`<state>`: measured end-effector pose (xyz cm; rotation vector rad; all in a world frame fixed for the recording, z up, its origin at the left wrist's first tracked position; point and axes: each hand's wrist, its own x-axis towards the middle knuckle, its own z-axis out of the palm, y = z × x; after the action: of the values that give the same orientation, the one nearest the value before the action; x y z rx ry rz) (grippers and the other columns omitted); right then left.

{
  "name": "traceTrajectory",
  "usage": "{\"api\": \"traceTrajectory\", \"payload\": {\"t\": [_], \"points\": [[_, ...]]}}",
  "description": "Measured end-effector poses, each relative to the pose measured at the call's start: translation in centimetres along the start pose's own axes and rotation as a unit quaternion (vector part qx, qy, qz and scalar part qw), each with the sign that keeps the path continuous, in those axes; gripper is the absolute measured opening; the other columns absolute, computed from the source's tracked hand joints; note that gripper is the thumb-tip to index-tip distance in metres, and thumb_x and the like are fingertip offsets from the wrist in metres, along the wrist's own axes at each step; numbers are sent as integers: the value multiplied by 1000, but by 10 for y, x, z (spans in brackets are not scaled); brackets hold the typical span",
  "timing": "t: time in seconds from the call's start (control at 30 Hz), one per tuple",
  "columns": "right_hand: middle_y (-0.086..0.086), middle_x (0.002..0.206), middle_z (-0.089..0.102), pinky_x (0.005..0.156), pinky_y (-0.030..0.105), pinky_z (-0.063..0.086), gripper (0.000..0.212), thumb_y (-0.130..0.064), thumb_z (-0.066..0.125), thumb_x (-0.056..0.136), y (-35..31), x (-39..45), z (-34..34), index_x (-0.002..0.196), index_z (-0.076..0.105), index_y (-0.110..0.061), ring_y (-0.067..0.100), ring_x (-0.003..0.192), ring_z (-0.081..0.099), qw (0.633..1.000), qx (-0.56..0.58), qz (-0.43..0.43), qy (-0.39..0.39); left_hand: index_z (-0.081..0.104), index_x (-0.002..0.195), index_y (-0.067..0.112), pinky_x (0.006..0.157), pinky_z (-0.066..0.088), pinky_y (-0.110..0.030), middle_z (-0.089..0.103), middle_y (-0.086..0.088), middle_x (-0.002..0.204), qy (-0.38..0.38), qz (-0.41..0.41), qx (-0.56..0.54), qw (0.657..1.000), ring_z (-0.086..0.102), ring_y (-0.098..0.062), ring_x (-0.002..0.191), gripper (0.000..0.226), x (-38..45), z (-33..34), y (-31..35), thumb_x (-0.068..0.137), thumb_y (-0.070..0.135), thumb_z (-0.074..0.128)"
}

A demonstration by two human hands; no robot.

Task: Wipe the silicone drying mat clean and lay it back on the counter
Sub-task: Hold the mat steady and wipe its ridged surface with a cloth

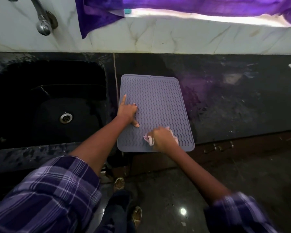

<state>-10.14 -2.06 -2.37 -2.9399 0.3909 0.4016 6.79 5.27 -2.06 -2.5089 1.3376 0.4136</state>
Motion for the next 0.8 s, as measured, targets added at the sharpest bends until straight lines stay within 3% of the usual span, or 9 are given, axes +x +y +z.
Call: {"api": "traceTrajectory", "payload": {"t": [0.13, 0.2, 0.3, 0.4, 0.47, 0.57, 0.67, 0.73, 0.8], "points": [[8, 92, 64, 78, 30, 48, 30, -29, 68, 81, 5, -16, -12, 101, 64, -8, 21, 90, 60, 995, 35, 8, -89, 44, 138, 10, 119, -12, -50, 50, -5, 138, -3, 0, 5, 1000, 45, -22, 134, 83, -3, -4, 2, 77, 63, 61], [7, 80, 60, 68, 28, 44, 32, -37, 66, 83, 6, 6, -27, 94, 65, -8, 21, 78, 58, 996, 74, 31, -40, 47, 136, 11, 119, -12, -50, 51, -5, 136, -1, -2, 8, 1000, 46, -21, 133, 81, -3, -5, 4, 76, 63, 62], [11, 108, 66, 91, 37, 46, 29, -29, 57, 89, -7, 26, -24, 113, 64, -14, 28, 105, 59, 998, 33, 49, 39, 48, 135, 12, 119, -12, -50, 51, -4, 137, 6, -5, 7, 1000, 47, -20, 132, 80, -2, -5, 4, 75, 62, 65], [13, 129, 56, 106, 42, 37, 37, -18, 57, 89, -22, 8, 2, 125, 56, -10, 31, 121, 48, 998, -58, -14, -5, 48, 133, 12, 118, -12, -50, 52, -4, 135, 5, 3, 4, 1000, 47, -20, 131, 78, 1, -4, 3, 75, 60, 66], [12, 122, 61, 102, 40, 38, 33, -21, 63, 86, -12, -2, 3, 117, 61, -9, 29, 115, 53, 998, -45, -37, -28, 49, 133, 12, 119, -12, -50, 53, -4, 133, -3, 2, -2, 1000, 46, -20, 132, 79, 3, -4, 2, 73, 60, 67], [11, 89, 66, 76, 30, 44, 34, -39, 66, 83, 12, -1, -26, 94, 67, -7, 25, 85, 61, 995, 30, -26, -96, 49, 133, 11, 120, -8, -51, 53, -4, 134, -40, 8, 19, 999, 44, -20, 134, 86, 9, -8, 5, 68, 63, 70], [12, 84, 63, 60, 26, 40, 23, -32, 67, 84, 39, 25, -55, 87, 65, -10, 24, 76, 59, 992, 81, 32, -95, 42, 140, 10, 119, 1, -55, 46, -8, 144, -104, -7, 38, 994, 35, -27, 140, 102, 24, -22, 10, 62, 67, 73], [17, 94, 68, 65, 30, 44, 21, -29, 65, 85, 56, 48, -69, 88, 64, -9, 29, 88, 65, 992, 96, 71, -52, 44, 138, 11, 117, 11, -56, 49, -8, 142, -87, -15, 16, 996, 40, -28, 138, 93, 40, -34, 8, 65, 63, 73], [16, 104, 68, 79, 35, 50, 27, -30, 62, 88, 68, 71, -76, 104, 66, -8, 30, 98, 64, 990, 99, 99, -12, 55, 124, 13, 112, 26, -48, 58, -7, 130, -11, -22, -8, 1000, 52, -25, 125, 66, 58, -43, 3, 74, 52, 72]]}}
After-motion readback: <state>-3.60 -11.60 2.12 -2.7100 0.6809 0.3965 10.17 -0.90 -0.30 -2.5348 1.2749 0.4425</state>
